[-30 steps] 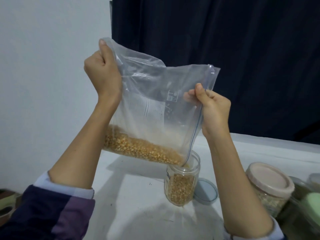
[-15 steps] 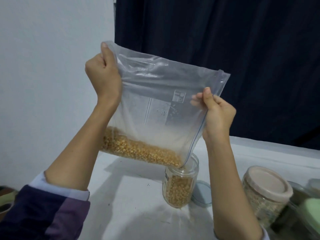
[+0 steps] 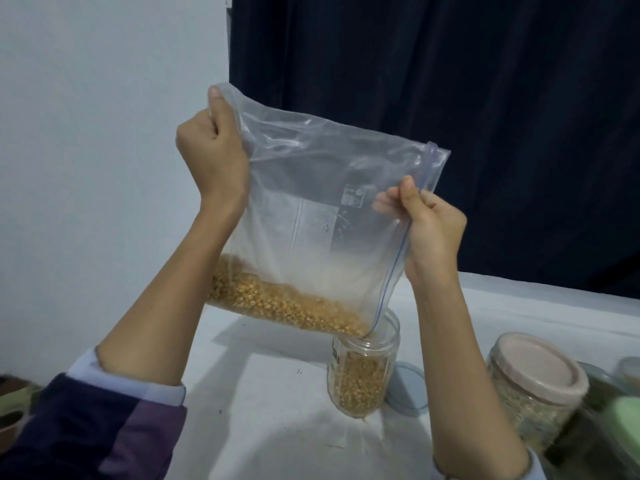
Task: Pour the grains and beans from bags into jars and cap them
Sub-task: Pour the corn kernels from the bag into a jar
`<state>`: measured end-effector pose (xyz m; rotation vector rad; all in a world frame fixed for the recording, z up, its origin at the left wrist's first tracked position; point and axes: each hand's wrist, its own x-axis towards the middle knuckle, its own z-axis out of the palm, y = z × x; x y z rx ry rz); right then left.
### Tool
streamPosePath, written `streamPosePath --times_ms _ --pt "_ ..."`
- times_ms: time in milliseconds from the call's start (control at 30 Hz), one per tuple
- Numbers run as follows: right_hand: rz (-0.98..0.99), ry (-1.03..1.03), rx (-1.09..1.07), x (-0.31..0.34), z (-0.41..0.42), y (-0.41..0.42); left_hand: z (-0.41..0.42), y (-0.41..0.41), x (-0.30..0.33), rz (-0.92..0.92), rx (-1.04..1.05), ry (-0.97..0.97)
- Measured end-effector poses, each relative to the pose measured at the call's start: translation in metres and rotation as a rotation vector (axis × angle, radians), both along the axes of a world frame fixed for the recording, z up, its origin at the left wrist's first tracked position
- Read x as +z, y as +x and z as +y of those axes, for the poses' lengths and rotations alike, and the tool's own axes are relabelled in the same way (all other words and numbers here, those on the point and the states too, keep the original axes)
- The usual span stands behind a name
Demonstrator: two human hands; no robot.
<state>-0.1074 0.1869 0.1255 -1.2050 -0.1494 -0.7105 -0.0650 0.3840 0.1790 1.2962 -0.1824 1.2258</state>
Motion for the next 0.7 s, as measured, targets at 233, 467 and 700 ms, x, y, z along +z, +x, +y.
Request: streamPosePath --times_ms 233,467,700 --pt "0.016 -0.037 0.009 0.0023 -0.0002 0.0033 0.0013 0.0001 0.0023 -0.011 -0.006 0.004" --pt "0.014 -0.007 0.034 0.002 -0.0021 0.0058 -0.0004 0.0013 0.0012 -0.014 -0.018 0.011" --pt "0.047 -0.023 0.035 0.0005 -0.0028 0.0058 -0.0001 0.0022 -0.0026 -0.015 -0.034 0.001"
